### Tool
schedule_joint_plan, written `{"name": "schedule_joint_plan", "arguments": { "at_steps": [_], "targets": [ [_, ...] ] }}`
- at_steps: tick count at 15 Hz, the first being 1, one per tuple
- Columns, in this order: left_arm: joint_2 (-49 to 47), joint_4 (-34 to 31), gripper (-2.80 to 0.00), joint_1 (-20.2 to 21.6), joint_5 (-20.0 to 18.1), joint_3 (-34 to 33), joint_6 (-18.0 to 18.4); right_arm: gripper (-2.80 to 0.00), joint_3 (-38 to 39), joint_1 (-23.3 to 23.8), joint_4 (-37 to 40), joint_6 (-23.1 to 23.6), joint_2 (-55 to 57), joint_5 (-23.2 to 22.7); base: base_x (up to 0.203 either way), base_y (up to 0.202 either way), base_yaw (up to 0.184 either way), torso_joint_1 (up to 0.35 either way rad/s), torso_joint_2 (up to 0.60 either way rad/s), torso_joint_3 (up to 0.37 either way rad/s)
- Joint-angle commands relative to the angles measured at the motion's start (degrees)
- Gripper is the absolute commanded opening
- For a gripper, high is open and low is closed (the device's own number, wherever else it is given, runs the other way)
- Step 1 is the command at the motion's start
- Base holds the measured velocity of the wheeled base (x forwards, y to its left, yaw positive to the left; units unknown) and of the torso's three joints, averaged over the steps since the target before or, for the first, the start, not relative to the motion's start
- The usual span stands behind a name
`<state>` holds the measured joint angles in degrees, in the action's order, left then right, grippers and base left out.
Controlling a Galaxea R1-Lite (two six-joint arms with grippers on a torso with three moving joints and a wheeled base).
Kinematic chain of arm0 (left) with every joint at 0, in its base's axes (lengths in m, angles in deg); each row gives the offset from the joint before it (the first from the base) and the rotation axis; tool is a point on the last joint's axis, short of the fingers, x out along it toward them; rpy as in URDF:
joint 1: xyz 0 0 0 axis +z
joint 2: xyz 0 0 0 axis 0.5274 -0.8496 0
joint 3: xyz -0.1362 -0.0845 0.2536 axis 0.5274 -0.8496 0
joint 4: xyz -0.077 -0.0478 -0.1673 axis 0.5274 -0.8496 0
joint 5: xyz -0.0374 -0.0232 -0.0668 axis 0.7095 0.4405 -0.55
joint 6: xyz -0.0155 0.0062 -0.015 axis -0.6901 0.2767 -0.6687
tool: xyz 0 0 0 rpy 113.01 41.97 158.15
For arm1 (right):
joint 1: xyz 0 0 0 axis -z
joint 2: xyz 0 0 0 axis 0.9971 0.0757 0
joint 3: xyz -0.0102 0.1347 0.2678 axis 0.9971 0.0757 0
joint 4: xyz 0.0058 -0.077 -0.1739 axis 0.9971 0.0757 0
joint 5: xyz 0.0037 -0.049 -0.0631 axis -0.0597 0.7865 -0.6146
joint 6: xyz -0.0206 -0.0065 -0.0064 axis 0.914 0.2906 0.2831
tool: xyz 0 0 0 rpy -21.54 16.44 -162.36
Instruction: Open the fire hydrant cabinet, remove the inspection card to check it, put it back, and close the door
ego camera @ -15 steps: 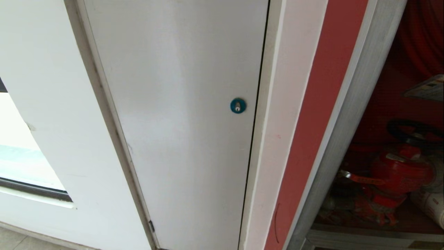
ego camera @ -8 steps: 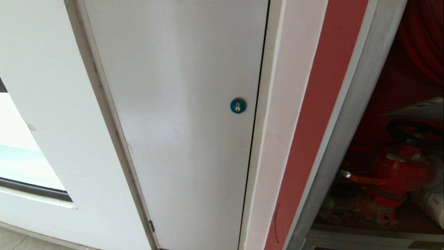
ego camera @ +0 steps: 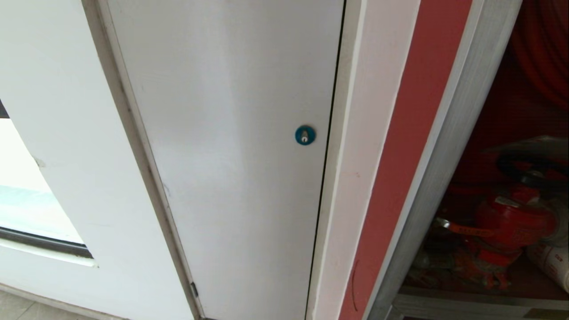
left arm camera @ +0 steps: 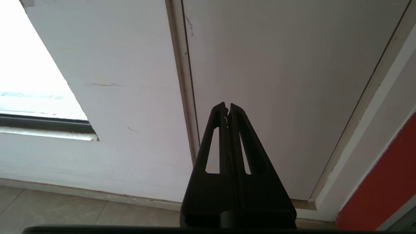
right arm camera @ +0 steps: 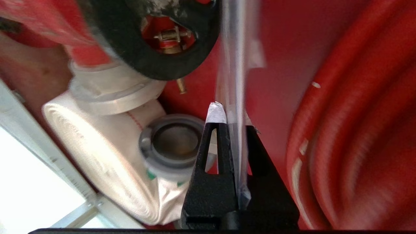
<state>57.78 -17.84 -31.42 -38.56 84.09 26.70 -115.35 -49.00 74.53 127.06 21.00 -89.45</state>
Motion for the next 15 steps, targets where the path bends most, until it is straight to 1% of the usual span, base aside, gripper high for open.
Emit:
{"name": "schedule_joint_plan", "arguments": {
  "at_steps": [1, 3, 5, 8, 11, 15],
  "targets": [
    [-0.07, 0.02, -2.8, 0.02, 0.0, -0.35, 0.02, -2.8, 1.18, -0.01, -1.57, 0.56, 1.33, -0.36, 0.0, 0.0, 0.0, 0.0, 0.0, 0.0],
    [-0.07, 0.02, -2.8, 0.02, 0.0, -0.35, 0.02, -2.8, 2.35, -0.01, -5.42, 0.67, 1.64, -0.81, 0.0, 0.0, 0.0, 0.0, 0.0, 0.0],
    [-0.07, 0.02, -2.8, 0.02, 0.0, -0.35, 0.02, -2.8, 3.19, -0.18, -6.95, 0.72, 1.82, -0.59, 0.0, 0.0, 0.0, 0.0, 0.0, 0.0],
    [-0.07, 0.02, -2.8, 0.02, 0.0, -0.35, 0.02, -2.8, 5.92, -0.27, -12.02, 0.62, 1.82, -0.44, 0.0, 0.0, 0.0, 0.0, 0.0, 0.0],
    [-0.07, 0.02, -2.8, 0.02, 0.0, -0.35, 0.02, -2.8, 6.32, -0.27, -13.18, 0.6, 1.84, 1.07, 0.0, 0.0, 0.0, 0.0, 0.0, 0.0],
    [-0.07, 0.02, -2.8, 0.02, 0.0, -0.35, 0.02, -2.8, 7.17, -0.58, -14.28, -0.02, 1.82, 1.32, 0.0, 0.0, 0.0, 0.0, 0.0, 0.0]
  ]
}}
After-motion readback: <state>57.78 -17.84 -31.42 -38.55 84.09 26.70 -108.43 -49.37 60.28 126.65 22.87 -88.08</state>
